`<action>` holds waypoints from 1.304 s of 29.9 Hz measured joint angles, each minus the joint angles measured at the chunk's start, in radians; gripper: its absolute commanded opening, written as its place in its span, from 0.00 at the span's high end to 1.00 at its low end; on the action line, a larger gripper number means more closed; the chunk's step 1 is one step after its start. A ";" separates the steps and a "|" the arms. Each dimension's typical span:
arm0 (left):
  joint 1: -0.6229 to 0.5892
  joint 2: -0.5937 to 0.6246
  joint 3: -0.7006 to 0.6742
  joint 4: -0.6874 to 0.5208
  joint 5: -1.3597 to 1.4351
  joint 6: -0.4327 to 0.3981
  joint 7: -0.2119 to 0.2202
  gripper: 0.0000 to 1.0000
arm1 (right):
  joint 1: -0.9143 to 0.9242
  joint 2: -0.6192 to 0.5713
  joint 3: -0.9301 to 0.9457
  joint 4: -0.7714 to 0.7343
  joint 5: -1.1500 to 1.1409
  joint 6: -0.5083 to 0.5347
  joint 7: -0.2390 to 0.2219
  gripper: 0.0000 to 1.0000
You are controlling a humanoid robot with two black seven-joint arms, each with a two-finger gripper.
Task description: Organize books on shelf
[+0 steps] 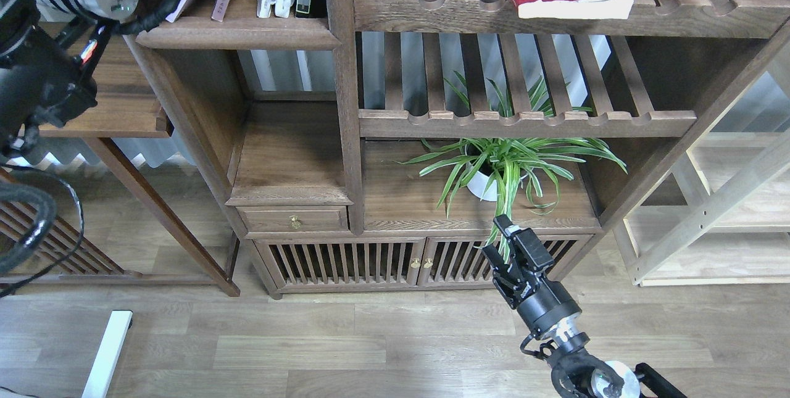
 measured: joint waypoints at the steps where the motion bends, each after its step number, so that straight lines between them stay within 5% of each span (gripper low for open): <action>1: -0.007 0.000 -0.001 0.002 -0.007 0.000 0.000 0.57 | 0.000 -0.002 0.001 0.002 0.000 0.000 0.000 0.05; 9: 0.001 0.009 0.007 -0.041 -0.029 -0.022 0.001 0.33 | 0.000 -0.028 0.064 0.011 0.009 0.000 0.000 0.04; 20: 0.055 0.085 0.003 -0.133 -0.093 -0.186 -0.032 0.03 | 0.037 -0.038 0.242 0.013 0.114 0.000 -0.001 0.01; 27: 0.082 0.153 0.001 -0.219 -0.164 -0.254 -0.040 0.01 | 0.067 -0.042 0.303 0.018 0.123 0.000 -0.001 0.01; 35: 0.150 0.244 -0.041 -0.278 -0.208 -0.526 -0.090 0.01 | 0.083 -0.035 0.307 0.050 0.140 0.000 0.001 0.02; 39: 0.240 0.251 -0.101 -0.314 -0.242 -0.552 -0.099 0.01 | 0.106 -0.036 0.307 0.059 0.142 0.000 0.002 0.02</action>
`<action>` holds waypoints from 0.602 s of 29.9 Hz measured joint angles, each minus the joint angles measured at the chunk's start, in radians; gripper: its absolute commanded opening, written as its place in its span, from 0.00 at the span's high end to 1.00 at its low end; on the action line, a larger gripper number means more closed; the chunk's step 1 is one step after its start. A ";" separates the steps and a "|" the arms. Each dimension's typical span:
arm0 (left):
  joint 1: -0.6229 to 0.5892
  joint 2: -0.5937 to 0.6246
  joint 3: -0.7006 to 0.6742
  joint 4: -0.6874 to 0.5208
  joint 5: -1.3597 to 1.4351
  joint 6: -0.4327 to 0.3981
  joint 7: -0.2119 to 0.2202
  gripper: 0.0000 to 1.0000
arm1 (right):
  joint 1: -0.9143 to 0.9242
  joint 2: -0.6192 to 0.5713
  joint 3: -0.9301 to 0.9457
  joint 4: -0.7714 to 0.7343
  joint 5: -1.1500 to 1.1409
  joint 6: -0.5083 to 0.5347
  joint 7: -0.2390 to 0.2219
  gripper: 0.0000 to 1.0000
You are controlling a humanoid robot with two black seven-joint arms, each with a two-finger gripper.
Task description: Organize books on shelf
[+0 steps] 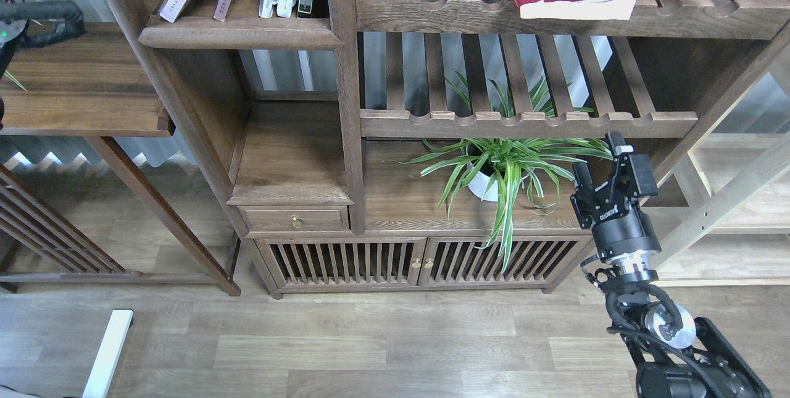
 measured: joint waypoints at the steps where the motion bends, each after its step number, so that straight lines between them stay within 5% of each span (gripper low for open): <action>1: 0.022 -0.001 -0.010 -0.005 -0.018 -0.001 0.001 0.01 | 0.006 -0.002 0.000 0.004 0.000 0.000 0.000 0.02; 18: 0.301 -0.055 -0.015 -0.257 -0.183 -0.002 0.038 0.01 | 0.108 -0.060 0.001 0.164 0.000 -0.038 -0.002 0.03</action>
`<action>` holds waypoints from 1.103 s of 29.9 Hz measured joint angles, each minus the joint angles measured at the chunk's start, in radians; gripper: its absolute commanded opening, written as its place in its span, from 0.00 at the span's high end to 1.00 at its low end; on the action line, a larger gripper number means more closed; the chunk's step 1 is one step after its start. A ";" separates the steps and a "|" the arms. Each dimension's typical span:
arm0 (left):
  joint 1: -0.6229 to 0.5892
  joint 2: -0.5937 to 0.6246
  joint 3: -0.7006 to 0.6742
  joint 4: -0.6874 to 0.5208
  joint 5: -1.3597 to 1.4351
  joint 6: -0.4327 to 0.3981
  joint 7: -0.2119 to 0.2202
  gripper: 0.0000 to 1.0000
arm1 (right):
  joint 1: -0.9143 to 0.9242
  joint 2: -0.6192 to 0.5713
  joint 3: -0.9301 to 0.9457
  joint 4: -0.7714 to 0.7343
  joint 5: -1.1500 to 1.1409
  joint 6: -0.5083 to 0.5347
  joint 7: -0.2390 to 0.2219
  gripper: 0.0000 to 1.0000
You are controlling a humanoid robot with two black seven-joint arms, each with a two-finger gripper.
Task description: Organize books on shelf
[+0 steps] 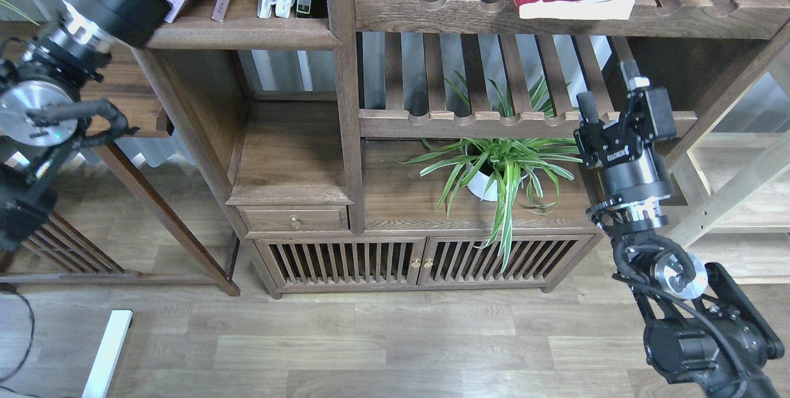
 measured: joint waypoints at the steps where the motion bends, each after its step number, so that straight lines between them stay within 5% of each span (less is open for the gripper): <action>1: 0.018 -0.002 0.001 -0.009 0.000 0.000 0.013 0.01 | 0.005 -0.003 0.000 0.005 0.000 -0.005 0.000 0.03; 9: 0.055 -0.054 0.010 -0.022 0.000 0.000 0.071 0.01 | 0.022 -0.018 -0.001 0.023 0.000 -0.067 0.000 0.05; 20: 0.134 -0.069 0.047 -0.017 0.003 0.000 0.214 0.01 | 0.075 -0.027 -0.016 0.024 -0.001 -0.149 -0.003 0.05; 33: 0.171 -0.056 0.071 0.000 0.011 0.000 0.257 0.01 | 0.135 -0.031 -0.020 0.027 -0.010 -0.218 -0.003 0.07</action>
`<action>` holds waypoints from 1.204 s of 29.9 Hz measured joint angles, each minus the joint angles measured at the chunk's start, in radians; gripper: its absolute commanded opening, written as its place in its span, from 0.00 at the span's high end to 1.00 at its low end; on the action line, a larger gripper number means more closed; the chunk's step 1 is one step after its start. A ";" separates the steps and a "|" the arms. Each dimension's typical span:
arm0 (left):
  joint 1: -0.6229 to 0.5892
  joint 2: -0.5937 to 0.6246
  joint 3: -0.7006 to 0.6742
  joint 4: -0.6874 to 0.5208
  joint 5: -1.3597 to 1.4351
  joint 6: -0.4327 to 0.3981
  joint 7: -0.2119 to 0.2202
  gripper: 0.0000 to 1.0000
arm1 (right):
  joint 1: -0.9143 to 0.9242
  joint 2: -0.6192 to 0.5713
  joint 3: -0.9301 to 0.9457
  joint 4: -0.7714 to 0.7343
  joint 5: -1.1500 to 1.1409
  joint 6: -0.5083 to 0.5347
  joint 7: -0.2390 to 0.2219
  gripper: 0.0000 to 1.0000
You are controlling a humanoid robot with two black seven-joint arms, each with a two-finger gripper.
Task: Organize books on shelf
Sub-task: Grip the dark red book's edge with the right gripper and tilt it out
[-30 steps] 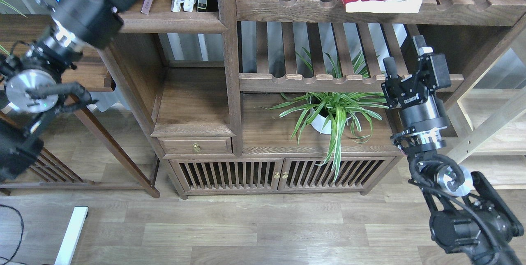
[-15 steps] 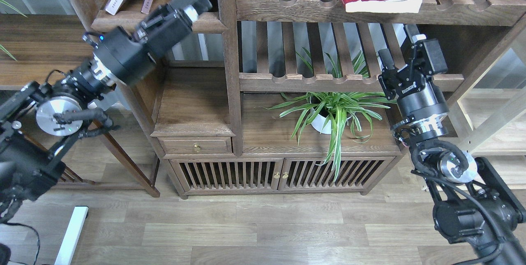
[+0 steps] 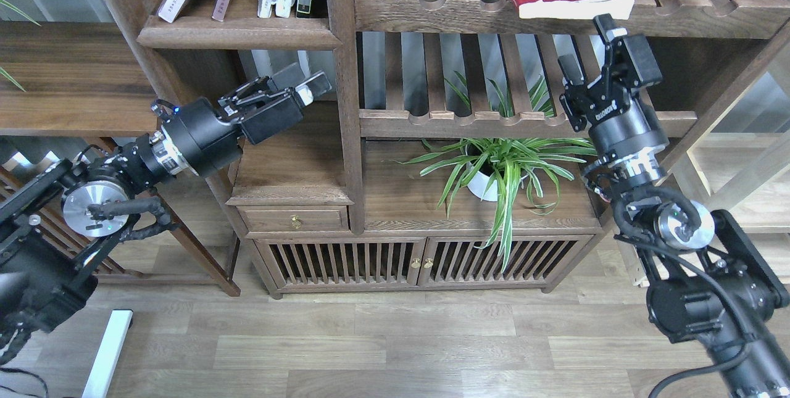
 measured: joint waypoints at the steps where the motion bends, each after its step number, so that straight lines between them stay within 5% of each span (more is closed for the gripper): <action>1: 0.008 0.000 0.000 0.003 0.001 0.000 0.005 0.01 | 0.008 -0.002 0.000 0.001 -0.001 -0.012 0.000 0.07; 15: 0.070 0.012 0.005 0.060 0.013 0.000 0.103 0.01 | 0.089 -0.008 0.000 0.006 -0.014 -0.201 0.002 0.10; 36: 0.129 0.008 0.010 0.058 0.012 0.000 0.103 0.01 | 0.167 -0.009 0.007 -0.003 -0.021 -0.237 0.004 0.53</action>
